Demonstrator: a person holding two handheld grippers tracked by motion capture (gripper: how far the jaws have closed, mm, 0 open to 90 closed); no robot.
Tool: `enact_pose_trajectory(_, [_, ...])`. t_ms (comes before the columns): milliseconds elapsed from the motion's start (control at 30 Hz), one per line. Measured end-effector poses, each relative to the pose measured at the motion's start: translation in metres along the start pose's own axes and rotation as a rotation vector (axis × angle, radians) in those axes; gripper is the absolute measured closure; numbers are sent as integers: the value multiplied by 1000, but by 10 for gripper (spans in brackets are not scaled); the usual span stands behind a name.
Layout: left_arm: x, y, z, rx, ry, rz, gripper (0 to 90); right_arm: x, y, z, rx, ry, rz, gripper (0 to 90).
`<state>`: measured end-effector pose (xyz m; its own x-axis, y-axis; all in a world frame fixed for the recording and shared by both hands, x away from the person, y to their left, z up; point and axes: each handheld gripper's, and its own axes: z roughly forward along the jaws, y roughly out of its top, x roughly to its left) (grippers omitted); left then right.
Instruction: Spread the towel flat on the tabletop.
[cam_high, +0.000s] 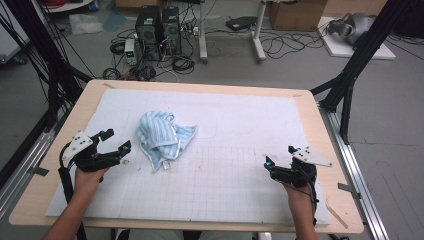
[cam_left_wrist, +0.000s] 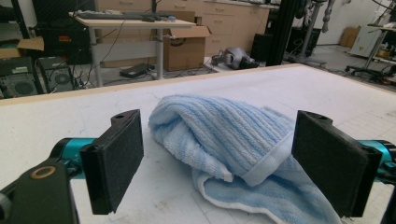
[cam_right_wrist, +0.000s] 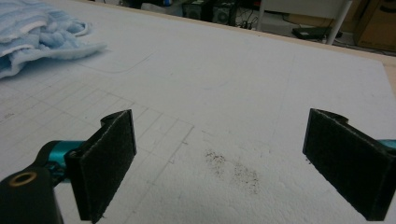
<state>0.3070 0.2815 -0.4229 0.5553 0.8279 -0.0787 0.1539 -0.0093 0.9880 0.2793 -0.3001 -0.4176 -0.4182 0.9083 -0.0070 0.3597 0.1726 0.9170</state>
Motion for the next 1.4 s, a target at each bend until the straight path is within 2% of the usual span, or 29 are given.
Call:
enact_pose_trajectory(367, [3,-4,2,14,16,-10,171,-3,-2,2,-7,28,26,86])
enact_pose_trajectory(900, [1,-1,1,8,-10,-4,173,3,0,-2,-4,50,24,86])
enact_pose_trajectory(1133, [-5,3,4,29,-31,15,189,4,-1,1,5,64,29,86])
enact_pose_trajectory(1400, [-18,17,21,76,-95,31,218,5,-1,2,2,70,27,86])
